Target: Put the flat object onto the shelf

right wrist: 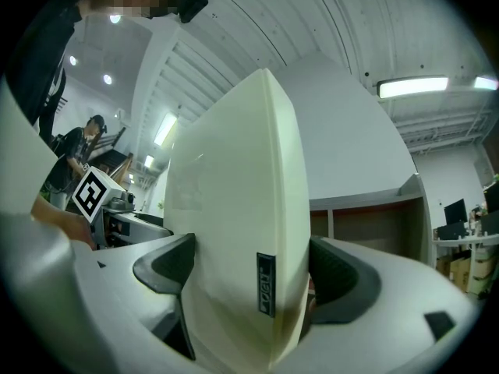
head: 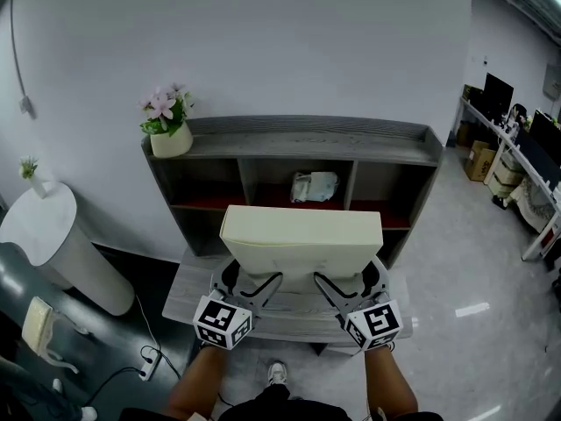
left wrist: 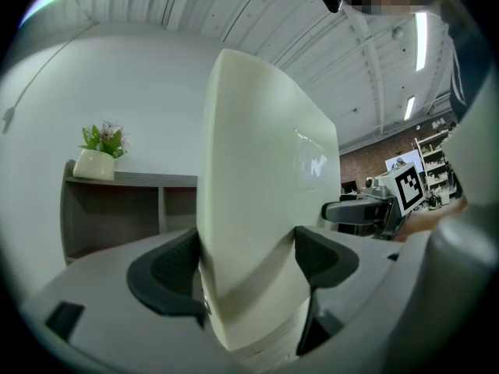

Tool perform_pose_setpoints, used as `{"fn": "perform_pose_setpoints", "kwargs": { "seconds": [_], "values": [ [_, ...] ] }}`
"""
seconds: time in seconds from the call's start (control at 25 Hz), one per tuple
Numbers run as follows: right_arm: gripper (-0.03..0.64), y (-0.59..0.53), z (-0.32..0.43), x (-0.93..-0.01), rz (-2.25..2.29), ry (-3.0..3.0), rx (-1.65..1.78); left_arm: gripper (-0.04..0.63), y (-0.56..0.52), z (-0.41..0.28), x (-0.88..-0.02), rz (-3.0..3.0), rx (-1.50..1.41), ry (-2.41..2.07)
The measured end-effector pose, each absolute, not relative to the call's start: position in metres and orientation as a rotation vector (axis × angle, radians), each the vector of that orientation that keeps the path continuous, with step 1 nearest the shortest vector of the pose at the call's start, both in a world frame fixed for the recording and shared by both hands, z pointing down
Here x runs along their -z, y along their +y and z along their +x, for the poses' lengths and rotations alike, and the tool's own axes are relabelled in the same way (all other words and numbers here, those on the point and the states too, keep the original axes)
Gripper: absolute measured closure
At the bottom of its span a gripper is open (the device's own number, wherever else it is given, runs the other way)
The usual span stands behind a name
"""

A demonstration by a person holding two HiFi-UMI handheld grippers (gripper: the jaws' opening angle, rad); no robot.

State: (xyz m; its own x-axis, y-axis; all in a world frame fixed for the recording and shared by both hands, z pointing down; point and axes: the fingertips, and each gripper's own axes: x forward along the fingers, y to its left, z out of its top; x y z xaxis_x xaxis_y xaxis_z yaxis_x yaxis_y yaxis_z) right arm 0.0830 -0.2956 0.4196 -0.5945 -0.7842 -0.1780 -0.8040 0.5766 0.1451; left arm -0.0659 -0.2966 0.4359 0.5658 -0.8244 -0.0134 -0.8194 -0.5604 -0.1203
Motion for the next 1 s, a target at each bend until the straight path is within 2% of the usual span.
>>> {"fn": "perform_pose_setpoints", "kwargs": {
  "seconds": [0.44, 1.0],
  "values": [
    [0.169, -0.353, 0.082, -0.352, -1.410, 2.639, -0.449, 0.212, -0.363, -0.066, -0.370, -2.646, -0.002, 1.308],
    [0.169, -0.401, 0.084, -0.209, -1.447, 2.515, -0.677, 0.212, -0.425, -0.064, -0.229, -2.548, -0.141, 1.195]
  ]
}}
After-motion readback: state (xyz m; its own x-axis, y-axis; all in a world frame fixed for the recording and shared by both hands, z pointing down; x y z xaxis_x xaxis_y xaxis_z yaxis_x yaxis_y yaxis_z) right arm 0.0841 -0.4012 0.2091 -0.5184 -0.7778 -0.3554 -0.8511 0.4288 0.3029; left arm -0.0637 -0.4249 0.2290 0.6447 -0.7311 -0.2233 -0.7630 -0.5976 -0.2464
